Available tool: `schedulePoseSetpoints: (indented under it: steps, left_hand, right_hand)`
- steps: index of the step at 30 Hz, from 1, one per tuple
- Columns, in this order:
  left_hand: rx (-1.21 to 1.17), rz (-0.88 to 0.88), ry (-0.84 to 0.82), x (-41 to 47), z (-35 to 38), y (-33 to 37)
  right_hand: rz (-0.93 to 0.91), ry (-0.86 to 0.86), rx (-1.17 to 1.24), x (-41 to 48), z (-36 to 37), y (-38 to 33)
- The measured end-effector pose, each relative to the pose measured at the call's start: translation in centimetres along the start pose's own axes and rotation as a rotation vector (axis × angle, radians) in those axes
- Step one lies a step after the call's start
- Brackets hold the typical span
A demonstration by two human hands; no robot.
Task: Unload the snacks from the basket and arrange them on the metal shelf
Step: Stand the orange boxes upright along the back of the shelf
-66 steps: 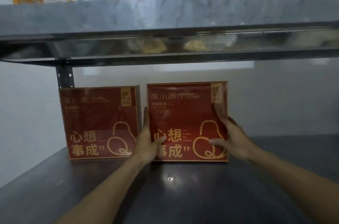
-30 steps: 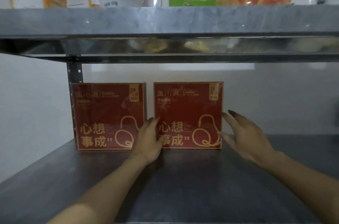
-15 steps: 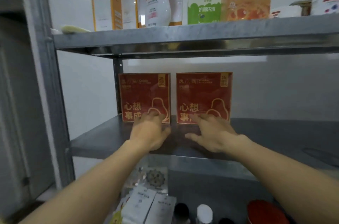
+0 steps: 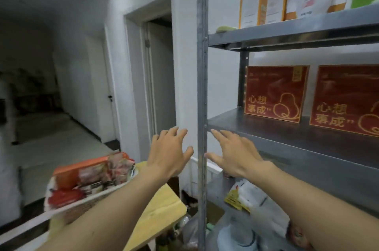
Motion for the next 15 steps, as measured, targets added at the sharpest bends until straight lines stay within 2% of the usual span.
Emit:
schedulePoseSetpoints:
  steps: [10, 15]
  left_hand:
    - [0.135, -0.268, -0.001, -8.9, -7.6, -24.3]
    - [0.149, -0.339, -0.011, -11.9, -8.5, -34.2]
  right_hand:
    - [-0.244, -0.074, 0.162, 5.4, 7.1, -25.0]
    - [-0.296, -0.092, 0.249, 6.6, 10.7, -33.3]
Point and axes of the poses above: each hand's wrist, its own x-axis towards the middle knuckle, its own z-axis out of the palm, y = z × x, the point moved 4 cm from there along x, towards the middle knuckle, and after that the axes turned 4 degrees about y, right-handed, at the moved point
